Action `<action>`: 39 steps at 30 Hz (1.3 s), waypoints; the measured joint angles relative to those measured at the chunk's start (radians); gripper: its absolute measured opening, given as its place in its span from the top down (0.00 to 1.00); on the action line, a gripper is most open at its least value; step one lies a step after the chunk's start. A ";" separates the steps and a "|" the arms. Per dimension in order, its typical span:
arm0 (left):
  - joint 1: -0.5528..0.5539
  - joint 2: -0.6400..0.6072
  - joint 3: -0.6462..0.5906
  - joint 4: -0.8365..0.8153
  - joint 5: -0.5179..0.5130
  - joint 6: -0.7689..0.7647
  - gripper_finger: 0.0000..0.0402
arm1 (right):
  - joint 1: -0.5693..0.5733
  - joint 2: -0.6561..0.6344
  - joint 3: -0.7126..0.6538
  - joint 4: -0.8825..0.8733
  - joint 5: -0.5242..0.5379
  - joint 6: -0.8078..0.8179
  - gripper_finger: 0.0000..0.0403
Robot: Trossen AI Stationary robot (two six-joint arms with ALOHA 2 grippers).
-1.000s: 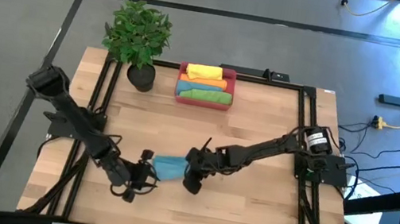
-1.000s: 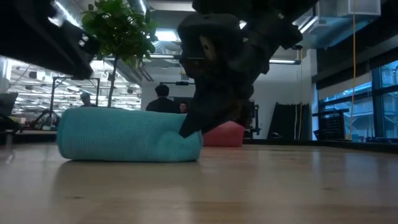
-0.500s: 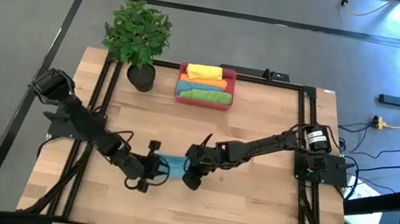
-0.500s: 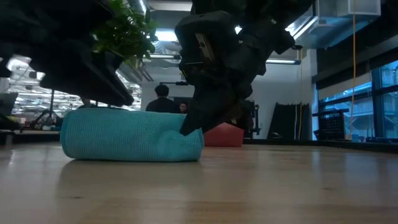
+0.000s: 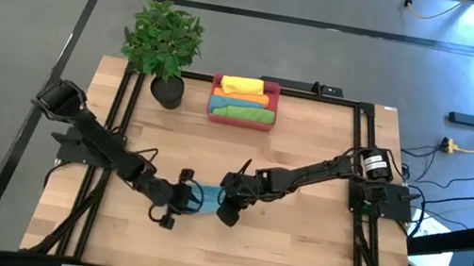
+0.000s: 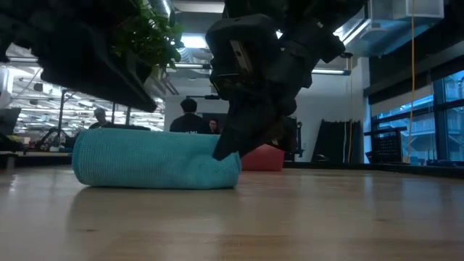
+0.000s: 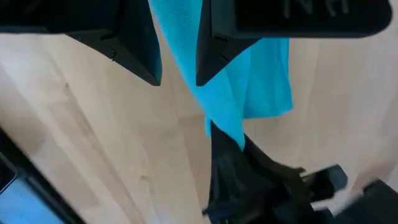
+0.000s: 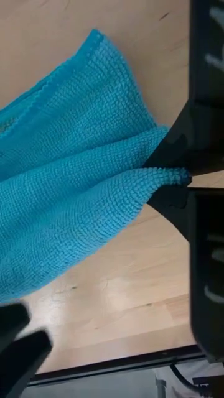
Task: Roll microfiber towels into tight, uniform cylinder then place into a basket
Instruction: Roll the blue towel
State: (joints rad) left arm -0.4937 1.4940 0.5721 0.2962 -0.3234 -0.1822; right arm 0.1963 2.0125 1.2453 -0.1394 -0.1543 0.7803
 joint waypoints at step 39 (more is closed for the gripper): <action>-0.012 -0.008 0.000 -0.187 0.039 -0.272 0.98 | 0.002 0.000 0.000 0.010 0.028 -0.251 0.82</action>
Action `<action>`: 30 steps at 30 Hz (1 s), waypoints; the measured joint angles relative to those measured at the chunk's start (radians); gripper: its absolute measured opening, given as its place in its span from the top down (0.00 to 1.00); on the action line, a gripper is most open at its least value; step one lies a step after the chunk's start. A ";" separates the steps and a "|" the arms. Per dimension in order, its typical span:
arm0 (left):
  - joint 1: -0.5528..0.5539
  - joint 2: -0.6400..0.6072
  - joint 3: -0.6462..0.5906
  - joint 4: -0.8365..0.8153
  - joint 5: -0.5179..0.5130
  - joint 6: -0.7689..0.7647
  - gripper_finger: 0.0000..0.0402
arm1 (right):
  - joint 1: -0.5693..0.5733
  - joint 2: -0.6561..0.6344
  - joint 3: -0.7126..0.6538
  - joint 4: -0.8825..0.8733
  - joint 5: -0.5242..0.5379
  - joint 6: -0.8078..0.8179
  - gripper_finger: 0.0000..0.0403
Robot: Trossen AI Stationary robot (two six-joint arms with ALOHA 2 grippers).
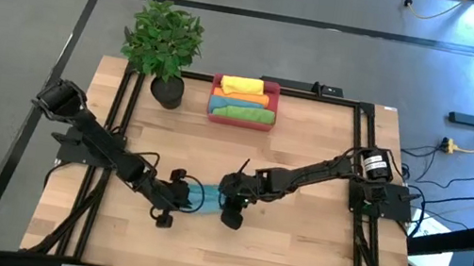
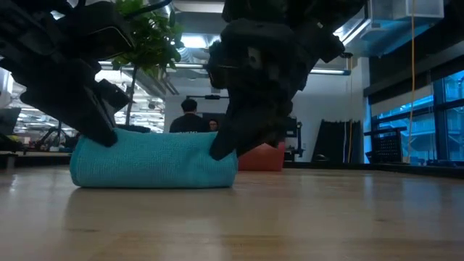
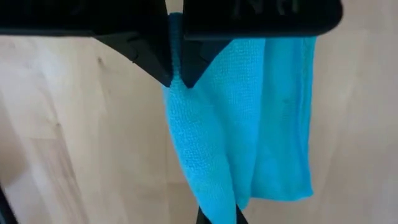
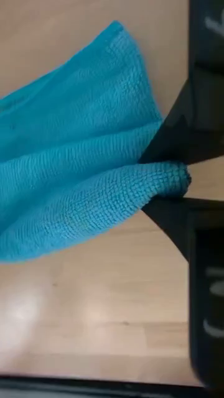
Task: Roll microfiber towels into tight, uniform cylinder then place into a basket
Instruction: Roll the blue towel
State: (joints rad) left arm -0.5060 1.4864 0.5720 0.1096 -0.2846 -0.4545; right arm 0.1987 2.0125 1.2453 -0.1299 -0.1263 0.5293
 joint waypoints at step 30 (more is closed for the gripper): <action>-0.016 -0.146 -0.307 0.413 0.014 -0.373 1.00 | 0.140 -0.160 0.001 0.113 0.233 -0.326 0.59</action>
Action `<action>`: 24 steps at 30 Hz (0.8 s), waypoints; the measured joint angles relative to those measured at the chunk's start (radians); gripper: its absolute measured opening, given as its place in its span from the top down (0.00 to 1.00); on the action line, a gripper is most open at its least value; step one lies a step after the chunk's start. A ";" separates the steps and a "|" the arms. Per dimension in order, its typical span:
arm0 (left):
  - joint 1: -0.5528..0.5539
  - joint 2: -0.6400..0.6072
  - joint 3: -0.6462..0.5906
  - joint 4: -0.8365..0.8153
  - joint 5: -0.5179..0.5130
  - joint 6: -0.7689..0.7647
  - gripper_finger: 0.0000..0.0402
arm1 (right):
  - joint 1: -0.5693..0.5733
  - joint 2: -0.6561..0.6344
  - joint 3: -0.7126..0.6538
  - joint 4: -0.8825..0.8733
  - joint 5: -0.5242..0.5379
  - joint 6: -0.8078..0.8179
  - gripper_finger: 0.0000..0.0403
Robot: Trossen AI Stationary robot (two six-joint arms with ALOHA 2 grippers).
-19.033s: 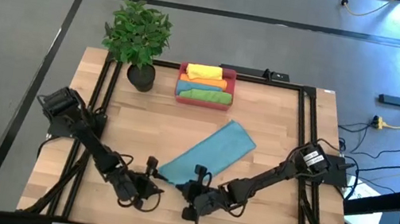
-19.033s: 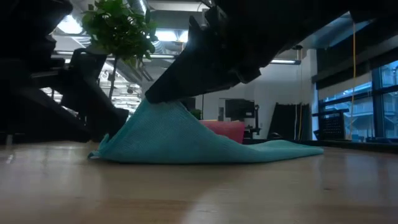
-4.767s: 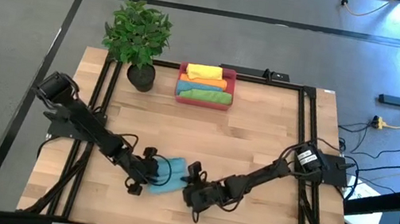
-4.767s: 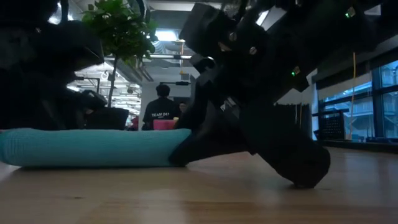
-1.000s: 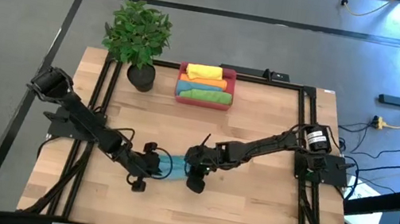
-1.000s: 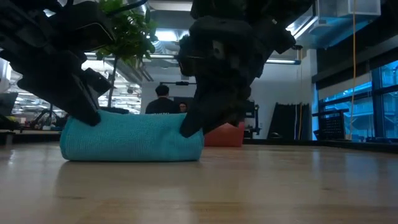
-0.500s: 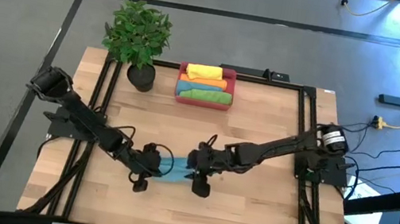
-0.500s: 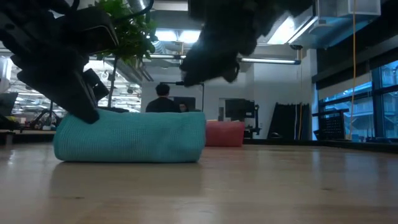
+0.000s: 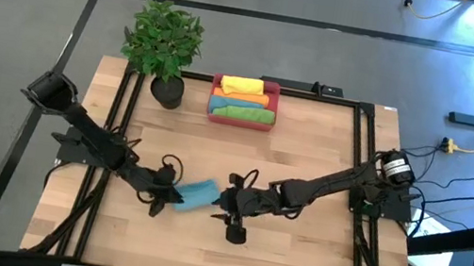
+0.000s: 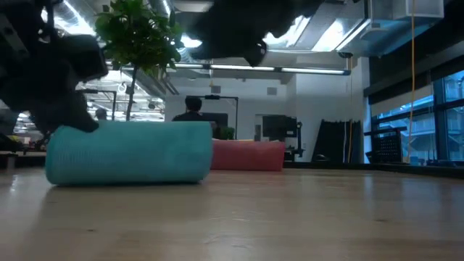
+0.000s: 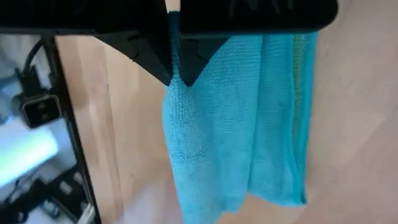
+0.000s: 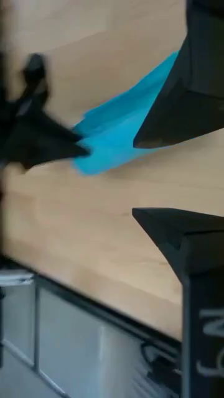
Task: Roll microfiber towels into tight, uniform cylinder then place into a basket
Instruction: Roll the blue towel
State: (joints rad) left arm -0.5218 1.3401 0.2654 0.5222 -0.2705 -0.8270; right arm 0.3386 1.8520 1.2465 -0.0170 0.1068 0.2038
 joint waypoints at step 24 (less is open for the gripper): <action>-0.258 0.000 -0.113 0.222 -0.203 -0.033 1.00 | -0.121 0.152 0.000 0.353 0.108 -0.294 0.60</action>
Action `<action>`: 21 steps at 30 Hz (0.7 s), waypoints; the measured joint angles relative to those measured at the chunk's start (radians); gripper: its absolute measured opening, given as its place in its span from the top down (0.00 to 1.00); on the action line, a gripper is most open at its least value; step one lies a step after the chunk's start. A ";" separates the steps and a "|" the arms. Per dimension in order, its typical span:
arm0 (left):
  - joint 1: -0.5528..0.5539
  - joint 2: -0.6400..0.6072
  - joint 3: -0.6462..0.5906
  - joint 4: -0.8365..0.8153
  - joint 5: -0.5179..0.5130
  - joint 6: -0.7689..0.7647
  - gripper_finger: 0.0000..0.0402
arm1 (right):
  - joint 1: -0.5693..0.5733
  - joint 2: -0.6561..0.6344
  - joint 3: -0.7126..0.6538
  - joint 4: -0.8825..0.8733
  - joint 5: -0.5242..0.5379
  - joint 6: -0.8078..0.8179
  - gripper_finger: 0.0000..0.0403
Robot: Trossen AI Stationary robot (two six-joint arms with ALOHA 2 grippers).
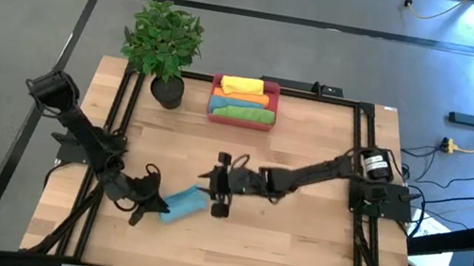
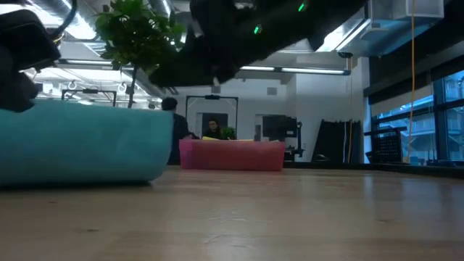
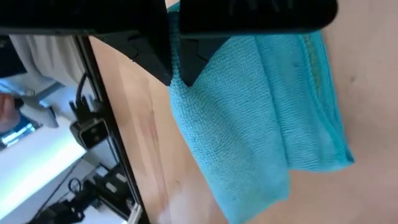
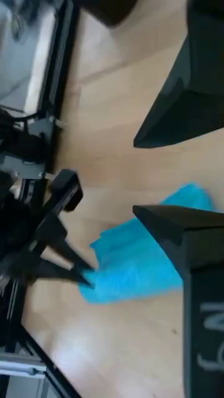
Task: Roll microfiber towels into tight, uniform cylinder then place into a basket
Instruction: Roll the blue towel
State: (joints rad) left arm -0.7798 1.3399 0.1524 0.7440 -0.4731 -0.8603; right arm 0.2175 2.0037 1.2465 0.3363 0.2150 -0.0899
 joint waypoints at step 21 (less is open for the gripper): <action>-0.049 0.000 0.000 -0.105 0.020 -0.029 1.00 | -0.117 0.342 0.435 -0.399 -0.394 -0.129 0.99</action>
State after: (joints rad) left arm -0.8284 1.3403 0.1524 0.6392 -0.4528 -0.8892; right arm 0.1006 2.3456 1.6820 -0.0628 -0.1795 -0.2188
